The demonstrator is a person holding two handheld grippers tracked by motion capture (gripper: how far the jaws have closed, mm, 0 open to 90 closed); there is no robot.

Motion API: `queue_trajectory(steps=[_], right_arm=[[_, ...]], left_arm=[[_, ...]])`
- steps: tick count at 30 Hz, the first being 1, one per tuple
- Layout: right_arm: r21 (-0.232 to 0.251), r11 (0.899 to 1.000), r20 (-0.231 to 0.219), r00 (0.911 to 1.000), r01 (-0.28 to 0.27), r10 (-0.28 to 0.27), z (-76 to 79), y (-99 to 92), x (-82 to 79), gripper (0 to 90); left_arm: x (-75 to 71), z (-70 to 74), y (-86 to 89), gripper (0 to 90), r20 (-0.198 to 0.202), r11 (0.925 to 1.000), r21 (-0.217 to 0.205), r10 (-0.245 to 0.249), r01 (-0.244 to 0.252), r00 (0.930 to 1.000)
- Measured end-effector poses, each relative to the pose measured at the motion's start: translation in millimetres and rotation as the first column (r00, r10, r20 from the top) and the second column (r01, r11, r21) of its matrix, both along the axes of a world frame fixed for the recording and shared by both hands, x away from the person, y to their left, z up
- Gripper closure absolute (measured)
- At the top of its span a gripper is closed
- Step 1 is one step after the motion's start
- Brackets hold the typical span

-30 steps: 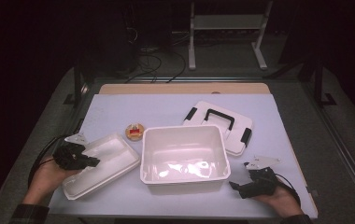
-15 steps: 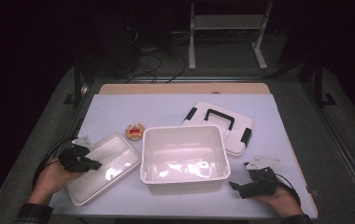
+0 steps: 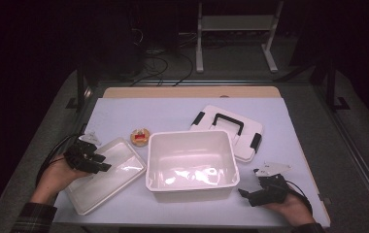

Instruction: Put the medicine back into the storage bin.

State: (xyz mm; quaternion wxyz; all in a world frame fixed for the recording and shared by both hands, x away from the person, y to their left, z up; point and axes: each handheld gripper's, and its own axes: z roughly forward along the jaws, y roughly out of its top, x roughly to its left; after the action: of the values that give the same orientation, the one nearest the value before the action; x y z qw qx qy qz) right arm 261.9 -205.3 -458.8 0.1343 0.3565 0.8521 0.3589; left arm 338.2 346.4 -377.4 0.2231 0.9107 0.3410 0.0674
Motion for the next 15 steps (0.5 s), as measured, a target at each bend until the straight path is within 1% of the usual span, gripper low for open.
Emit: queue_trajectory(steps=[6, 8, 12, 15], right_arm=[[0.001, 1.000, 0.000, 1.0000, 0.000, 0.000, 0.0, 0.0, 0.0, 7.7], [0.002, 1.000, -0.001, 1.0000, 0.001, -0.001, 0.0, 0.1, -0.1, 7.7], [0.001, 1.000, 0.000, 1.0000, 0.000, 0.000, 0.0, 0.0, 0.0, 7.7], [0.000, 1.000, 0.000, 1.0000, 0.000, 0.000, 0.0, 0.0, 0.0, 7.7]], left_arm=[[18.7, 10.4, -13.7, 39.6, 0.022, 0.9999, 0.002, 0.013, -0.013, 0.9997], [24.8, 13.2, -18.3, 35.9, 0.021, 0.9999, 0.001, 0.012, -0.012, 0.9997], [37.4, 18.1, -29.8, 28.5, 0.028, 0.9998, 0.016, 0.014, -0.014, 0.9995], [46.4, 20.8, -38.9, 25.8, 0.028, 0.9995, 0.027, 0.014, -0.015, 0.9995]])
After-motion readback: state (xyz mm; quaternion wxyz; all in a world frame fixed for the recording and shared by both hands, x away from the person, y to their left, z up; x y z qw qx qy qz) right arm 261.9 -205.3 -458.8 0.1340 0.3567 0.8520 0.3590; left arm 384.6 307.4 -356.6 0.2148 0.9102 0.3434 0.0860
